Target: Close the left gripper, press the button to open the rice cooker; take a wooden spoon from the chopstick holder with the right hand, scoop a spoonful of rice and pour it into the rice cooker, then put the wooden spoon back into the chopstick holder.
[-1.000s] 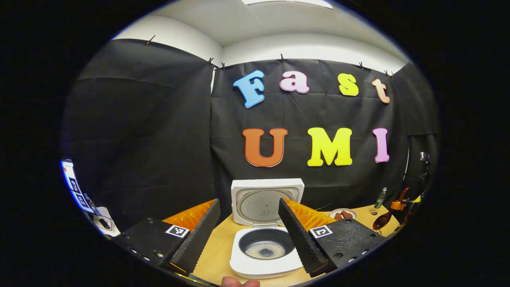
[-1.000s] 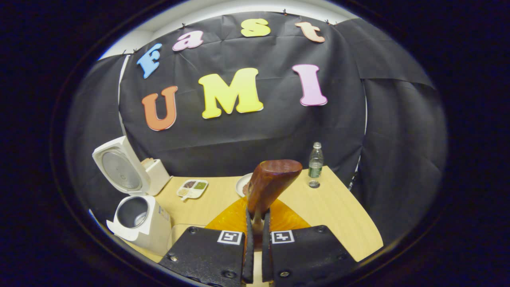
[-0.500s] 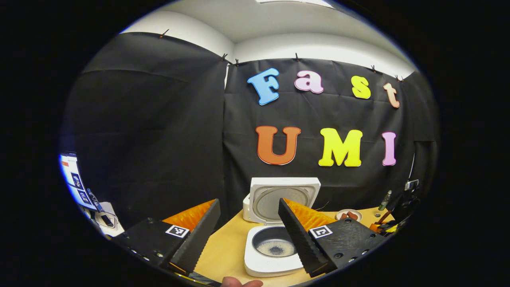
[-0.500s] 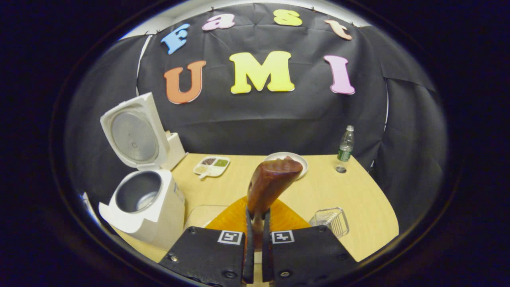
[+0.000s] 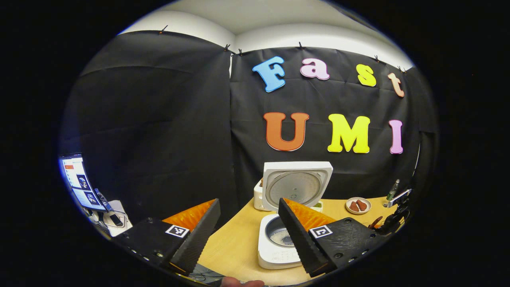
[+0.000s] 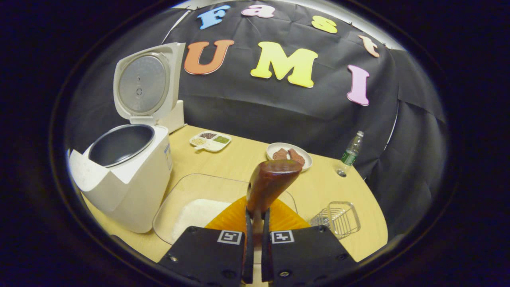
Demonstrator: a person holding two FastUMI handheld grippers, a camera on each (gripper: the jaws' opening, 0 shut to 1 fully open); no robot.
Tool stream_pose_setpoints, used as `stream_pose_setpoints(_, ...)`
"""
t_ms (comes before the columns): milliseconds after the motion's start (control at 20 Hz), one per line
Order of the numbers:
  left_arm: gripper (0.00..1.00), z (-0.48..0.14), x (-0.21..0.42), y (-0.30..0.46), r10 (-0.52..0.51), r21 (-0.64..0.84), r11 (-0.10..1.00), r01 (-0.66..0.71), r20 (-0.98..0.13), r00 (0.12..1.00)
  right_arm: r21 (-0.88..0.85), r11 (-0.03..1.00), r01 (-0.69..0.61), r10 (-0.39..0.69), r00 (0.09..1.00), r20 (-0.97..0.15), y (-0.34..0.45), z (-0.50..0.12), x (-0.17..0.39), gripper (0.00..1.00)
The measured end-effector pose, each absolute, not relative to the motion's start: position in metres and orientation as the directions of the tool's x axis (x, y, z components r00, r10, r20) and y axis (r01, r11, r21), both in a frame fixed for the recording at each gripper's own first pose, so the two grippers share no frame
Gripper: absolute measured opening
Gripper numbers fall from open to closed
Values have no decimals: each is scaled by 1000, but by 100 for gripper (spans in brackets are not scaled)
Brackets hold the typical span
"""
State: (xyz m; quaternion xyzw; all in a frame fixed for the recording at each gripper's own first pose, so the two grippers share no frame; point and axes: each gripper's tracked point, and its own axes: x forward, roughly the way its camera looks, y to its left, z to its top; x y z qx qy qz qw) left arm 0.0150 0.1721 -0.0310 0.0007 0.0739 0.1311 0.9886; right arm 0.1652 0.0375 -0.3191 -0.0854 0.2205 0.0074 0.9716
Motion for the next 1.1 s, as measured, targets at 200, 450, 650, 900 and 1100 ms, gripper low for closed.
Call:
stream_pose_setpoints(200, 94, -37, 14, 175, 265, 17, 964, -265, -163, 951, 43, 996, -79, 90, 872, -481, 71, -327, 160, 13)
stream_pose_setpoints(450, 94, -36, 12, 175, 265, 16, 964, -266, -165, 950, 301, 954, -9, 171, 838, -518, 84, -327, 161, 13)
stream_pose_setpoints(650, 94, -35, 11, 172, 268, 20, 963, -268, -162, 950, 488, 870, 61, 240, 813, -530, 83, -326, 159, 13)
stream_pose_setpoints(900, 94, -30, 9, 162, 268, 27, 963, -267, -159, 950, 642, 753, 144, 289, 804, -519, 64, -324, 165, 13)
stream_pose_setpoints(1100, 94, -26, 10, 148, 261, 27, 965, -260, -154, 953, 708, 681, 186, 295, 815, -498, 38, -315, 170, 13)
